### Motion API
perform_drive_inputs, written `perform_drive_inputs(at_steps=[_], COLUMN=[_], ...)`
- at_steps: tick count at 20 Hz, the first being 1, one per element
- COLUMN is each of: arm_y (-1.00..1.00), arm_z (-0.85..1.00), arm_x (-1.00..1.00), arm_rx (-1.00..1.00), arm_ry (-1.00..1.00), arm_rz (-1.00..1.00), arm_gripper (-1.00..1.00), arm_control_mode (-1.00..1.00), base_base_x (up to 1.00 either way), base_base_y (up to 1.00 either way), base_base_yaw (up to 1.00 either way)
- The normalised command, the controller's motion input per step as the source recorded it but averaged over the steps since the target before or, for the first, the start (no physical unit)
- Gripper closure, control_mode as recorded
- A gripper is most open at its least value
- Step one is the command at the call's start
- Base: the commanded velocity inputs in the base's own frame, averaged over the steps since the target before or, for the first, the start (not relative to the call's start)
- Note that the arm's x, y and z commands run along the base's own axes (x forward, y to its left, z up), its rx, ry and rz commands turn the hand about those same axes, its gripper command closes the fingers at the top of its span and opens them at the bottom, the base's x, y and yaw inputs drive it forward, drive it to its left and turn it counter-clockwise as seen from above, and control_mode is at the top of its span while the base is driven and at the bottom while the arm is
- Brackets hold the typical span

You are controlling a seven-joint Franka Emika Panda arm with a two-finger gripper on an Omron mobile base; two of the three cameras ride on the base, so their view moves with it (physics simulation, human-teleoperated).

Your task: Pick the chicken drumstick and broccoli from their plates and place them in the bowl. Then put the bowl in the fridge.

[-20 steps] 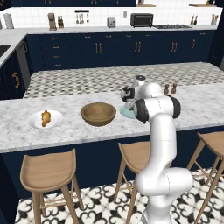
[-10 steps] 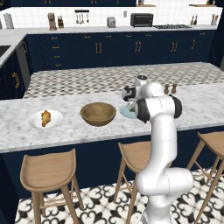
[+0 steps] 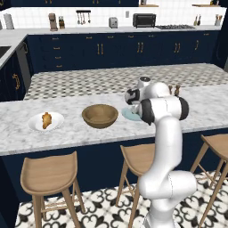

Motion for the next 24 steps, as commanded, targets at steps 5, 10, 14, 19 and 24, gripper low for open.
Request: perform_drive_inputs(at_steps=[5,10,14,19,24], arm_y=[0.06,0.18,0.37,0.04,0.00], arm_z=[0.00,-0.16,-0.05,0.00,0.00], arm_x=[-0.19,-0.28,-0.01,0.25,0.38], arm_rx=[-0.16,-0.17,-0.12,-0.01,0.00], arm_ry=[-0.13,-0.05,-0.03,-0.02,0.00], arm_rz=[0.13,0.01,0.00,0.00,0.00], arm_gripper=[-1.00,-1.00,-1.00,-1.00,-1.00], arm_control_mode=[-1.00,-1.00,-1.00,-1.00,-1.00], base_base_x=[0.00,0.00,0.00,0.00,0.00], base_base_y=[0.00,0.00,0.00,0.00,0.00], base_base_yaw=[0.00,0.00,0.00,0.00,0.00])
